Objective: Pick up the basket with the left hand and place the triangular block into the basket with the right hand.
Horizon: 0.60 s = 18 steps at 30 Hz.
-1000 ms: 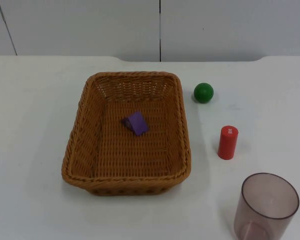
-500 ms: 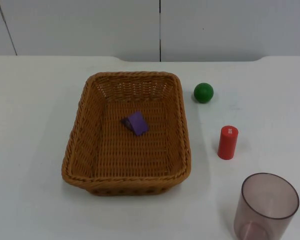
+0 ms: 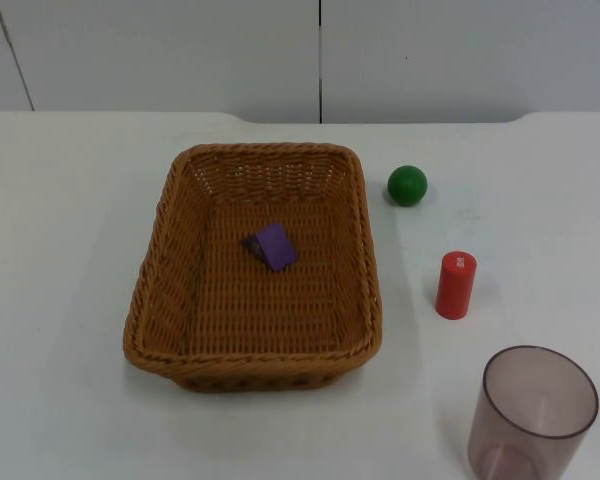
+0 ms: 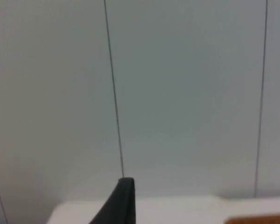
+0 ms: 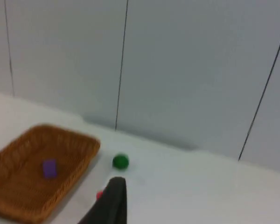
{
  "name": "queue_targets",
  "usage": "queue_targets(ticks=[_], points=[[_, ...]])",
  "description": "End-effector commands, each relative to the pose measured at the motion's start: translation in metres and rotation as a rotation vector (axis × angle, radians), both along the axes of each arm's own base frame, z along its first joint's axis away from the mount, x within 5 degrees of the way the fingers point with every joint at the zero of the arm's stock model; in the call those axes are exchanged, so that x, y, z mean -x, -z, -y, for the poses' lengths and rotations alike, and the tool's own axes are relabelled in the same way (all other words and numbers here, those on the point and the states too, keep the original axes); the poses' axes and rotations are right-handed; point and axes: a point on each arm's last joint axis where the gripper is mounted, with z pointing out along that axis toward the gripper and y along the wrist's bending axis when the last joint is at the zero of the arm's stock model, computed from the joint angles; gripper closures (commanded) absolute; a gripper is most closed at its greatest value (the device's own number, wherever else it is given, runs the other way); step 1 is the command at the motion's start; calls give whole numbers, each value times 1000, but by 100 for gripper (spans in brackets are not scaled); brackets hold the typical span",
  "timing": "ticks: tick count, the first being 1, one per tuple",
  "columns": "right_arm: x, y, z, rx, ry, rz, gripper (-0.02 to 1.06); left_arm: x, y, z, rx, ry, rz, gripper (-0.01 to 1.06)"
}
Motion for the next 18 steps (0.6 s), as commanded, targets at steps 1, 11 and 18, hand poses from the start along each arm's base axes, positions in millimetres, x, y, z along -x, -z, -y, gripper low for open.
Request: queue_targets(ticks=[1,11,18], points=[[-7,12,-1,1,-4,-74,-1,-5,10,2,27,33,-76,0],[-31,64,-1,3,23,-360,-1,-19,44,-2,0,6,-303,0],[-38,73,-1,-19,40,-375,-1,-36,79,-3,-9,37,-456,0]])
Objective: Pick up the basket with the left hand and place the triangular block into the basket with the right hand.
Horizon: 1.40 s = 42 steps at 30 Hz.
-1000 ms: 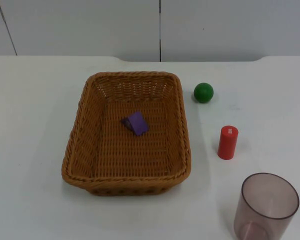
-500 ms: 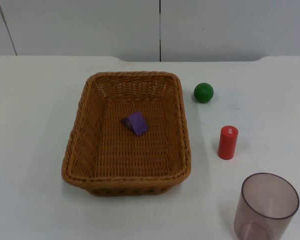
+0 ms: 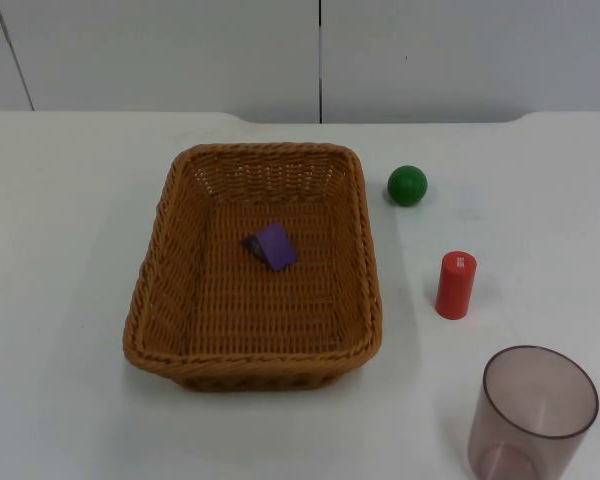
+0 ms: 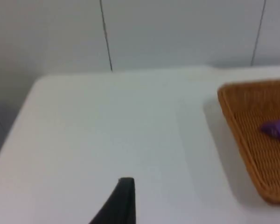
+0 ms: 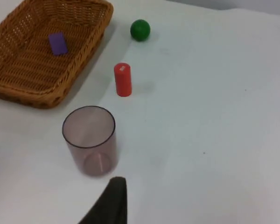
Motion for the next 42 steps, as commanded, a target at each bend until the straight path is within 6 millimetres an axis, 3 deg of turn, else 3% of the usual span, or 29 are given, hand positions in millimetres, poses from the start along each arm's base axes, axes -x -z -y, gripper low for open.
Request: queue_targets(ticks=[1,5,42], points=[[-2,0,1,-5,10,19,-1,-3,8,0,-3,14,-37,0],[-3,1,2,-7,32,15,-1,-8,26,0,-14,64,-122,0],[-10,4,4,-48,82,39,-1,-9,27,-4,13,13,-125,0]])
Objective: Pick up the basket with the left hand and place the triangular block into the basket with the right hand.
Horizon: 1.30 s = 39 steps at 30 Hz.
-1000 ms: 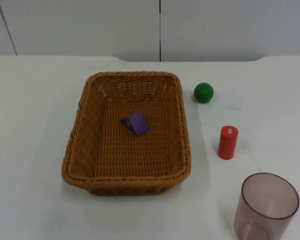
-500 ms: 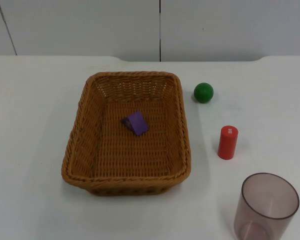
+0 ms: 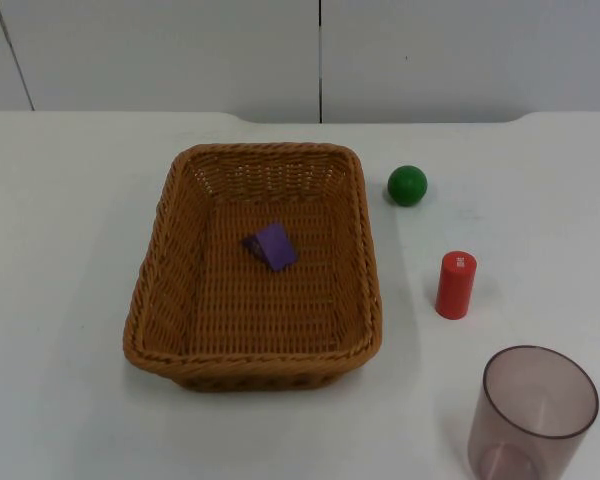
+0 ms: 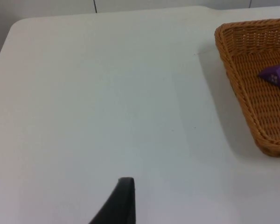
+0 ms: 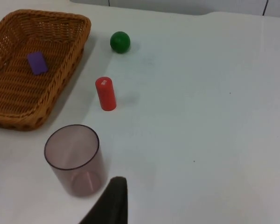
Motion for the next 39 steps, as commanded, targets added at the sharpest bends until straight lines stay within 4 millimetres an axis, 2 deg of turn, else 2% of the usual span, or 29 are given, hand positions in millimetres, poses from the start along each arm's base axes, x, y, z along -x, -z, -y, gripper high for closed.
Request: queue_targets(ticks=[1,39], points=[[0,-1,0,0,1,18,-1,0,1,0,3,-1,6,0],[0,-1,0,6,-5,19,-1,0,1,0,8,2,6,0]])
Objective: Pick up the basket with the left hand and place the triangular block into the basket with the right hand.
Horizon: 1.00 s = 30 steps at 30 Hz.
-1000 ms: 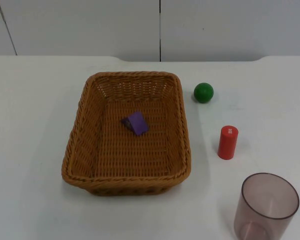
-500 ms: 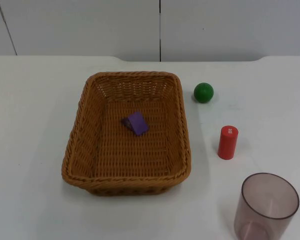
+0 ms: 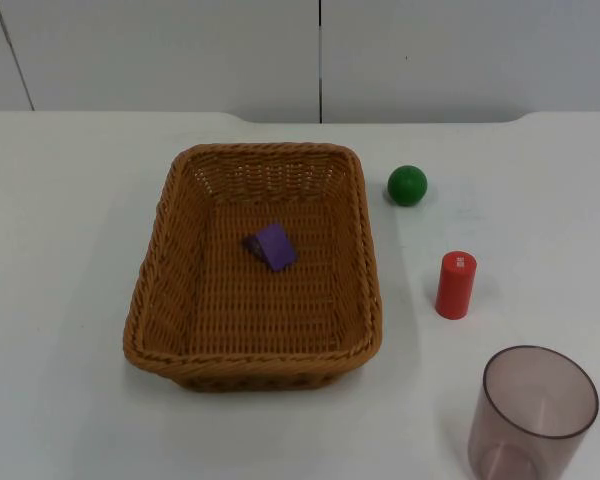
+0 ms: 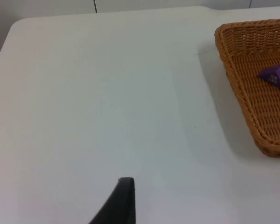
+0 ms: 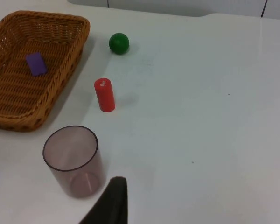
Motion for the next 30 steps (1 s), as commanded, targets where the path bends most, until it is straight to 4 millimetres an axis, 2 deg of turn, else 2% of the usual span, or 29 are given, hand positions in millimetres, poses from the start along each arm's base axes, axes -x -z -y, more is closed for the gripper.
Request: queue_targets(ticks=[1,11,15,30], points=[[0,-1,0,4,-7,17,-1,0,1,0,6,3,6,0],[0,-1,1,6,3,16,-1,0,1,0,6,3,6,0],[-1,0,6,-47,103,4,-1,0,1,0,6,3,6,0],[-1,0,7,-49,106,4,-1,0,1,0,2,0,6,0]])
